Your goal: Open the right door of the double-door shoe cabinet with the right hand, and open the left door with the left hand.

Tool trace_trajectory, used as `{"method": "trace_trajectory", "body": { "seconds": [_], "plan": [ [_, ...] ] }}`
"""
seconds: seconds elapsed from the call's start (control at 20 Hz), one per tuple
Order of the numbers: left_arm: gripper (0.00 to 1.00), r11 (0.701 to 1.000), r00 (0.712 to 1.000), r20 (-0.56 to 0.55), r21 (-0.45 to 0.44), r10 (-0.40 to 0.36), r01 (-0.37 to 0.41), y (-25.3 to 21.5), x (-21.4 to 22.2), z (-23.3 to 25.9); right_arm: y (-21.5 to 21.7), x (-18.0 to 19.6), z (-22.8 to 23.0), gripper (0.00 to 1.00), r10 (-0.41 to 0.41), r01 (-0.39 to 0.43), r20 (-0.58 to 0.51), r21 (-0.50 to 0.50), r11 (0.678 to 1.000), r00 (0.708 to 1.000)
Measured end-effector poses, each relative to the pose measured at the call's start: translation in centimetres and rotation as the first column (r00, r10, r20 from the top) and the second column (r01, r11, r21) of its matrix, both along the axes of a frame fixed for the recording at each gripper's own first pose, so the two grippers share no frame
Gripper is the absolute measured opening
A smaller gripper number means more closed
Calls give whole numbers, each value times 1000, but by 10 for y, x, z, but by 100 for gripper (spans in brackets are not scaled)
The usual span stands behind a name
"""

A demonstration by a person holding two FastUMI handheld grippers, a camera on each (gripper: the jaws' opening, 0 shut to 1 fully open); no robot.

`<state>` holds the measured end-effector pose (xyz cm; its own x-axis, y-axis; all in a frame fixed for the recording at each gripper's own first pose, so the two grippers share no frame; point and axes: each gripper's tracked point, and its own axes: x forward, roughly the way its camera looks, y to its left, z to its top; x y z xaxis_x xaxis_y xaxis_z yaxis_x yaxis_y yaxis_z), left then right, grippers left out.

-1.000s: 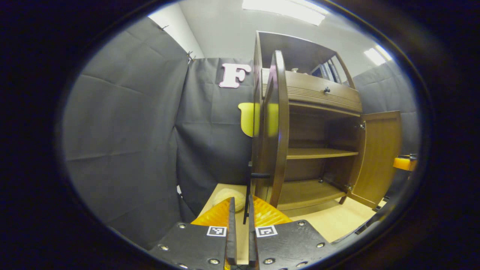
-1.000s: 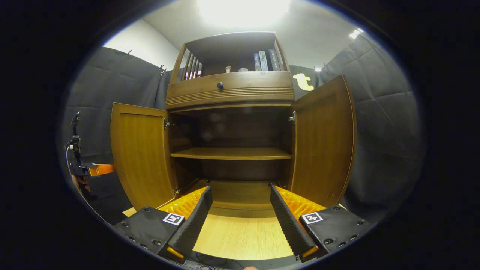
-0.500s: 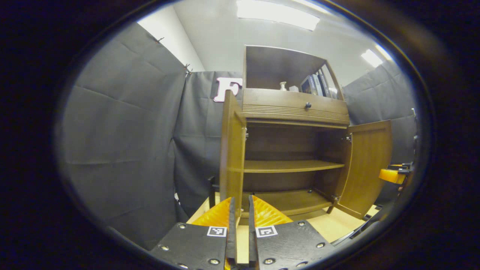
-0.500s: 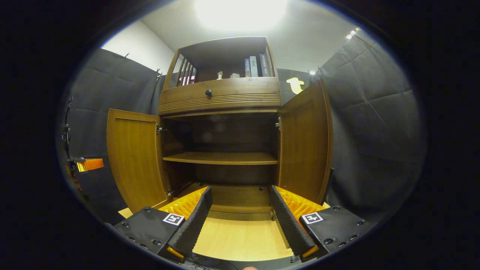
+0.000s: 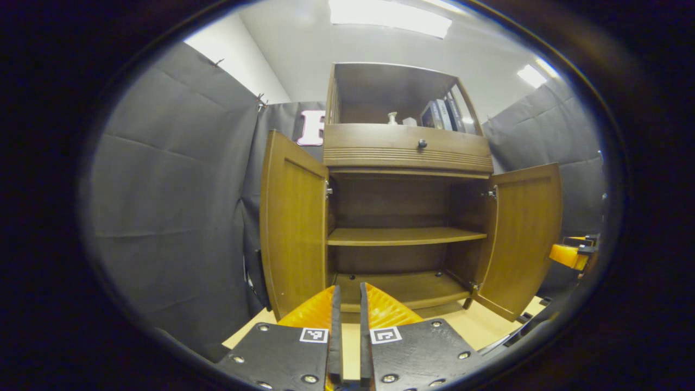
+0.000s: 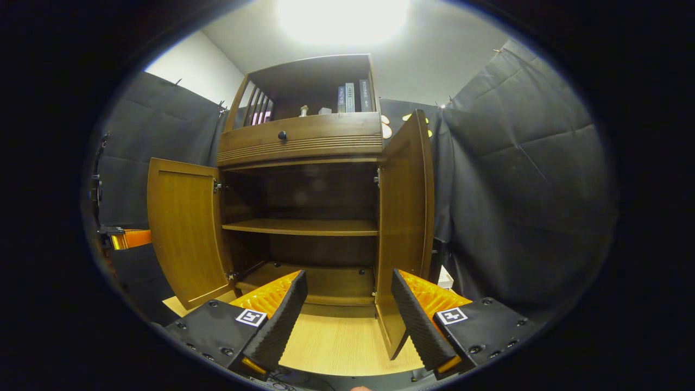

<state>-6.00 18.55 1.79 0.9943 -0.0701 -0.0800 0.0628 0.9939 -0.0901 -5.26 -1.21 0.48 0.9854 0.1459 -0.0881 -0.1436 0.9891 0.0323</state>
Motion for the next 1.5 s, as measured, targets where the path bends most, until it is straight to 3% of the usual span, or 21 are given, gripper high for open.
{"method": "trace_trajectory", "body": {
  "seconds": [0.15,0.65,0.7,0.8,0.9,0.95,1.1,1.15,1.5],
  "plan": [
    [16,1000,1000,-2,3,14,-14,-11,-2,-3,-9,2,-2,98,-2,2,0,1,1000,1000],
    [77,991,992,14,48,124,-124,9,5,-3,-20,24,-1,98,-12,12,5,29,999,1000],
    [83,990,991,15,52,131,-132,12,6,-3,-19,26,-1,92,-14,14,7,30,999,1000],
    [95,989,990,19,57,139,-140,17,7,-2,-15,22,1,92,-15,15,11,27,1000,1000],
    [95,988,990,16,61,143,-144,20,9,-4,-13,24,3,98,-18,18,18,22,1000,1000],
    [95,988,990,14,62,142,-143,21,10,-5,-12,25,3,92,-18,18,22,22,1000,1000],
    [95,987,990,14,66,143,-144,24,13,-5,-8,27,3,92,-16,16,21,19,1000,1000],
    [95,987,990,16,68,142,-143,25,12,-5,-7,29,3,98,-18,18,19,18,1000,1000],
    [95,987,990,34,80,140,-142,31,16,-1,-3,28,8,98,-25,25,32,15,1000,999]
  ]
}}
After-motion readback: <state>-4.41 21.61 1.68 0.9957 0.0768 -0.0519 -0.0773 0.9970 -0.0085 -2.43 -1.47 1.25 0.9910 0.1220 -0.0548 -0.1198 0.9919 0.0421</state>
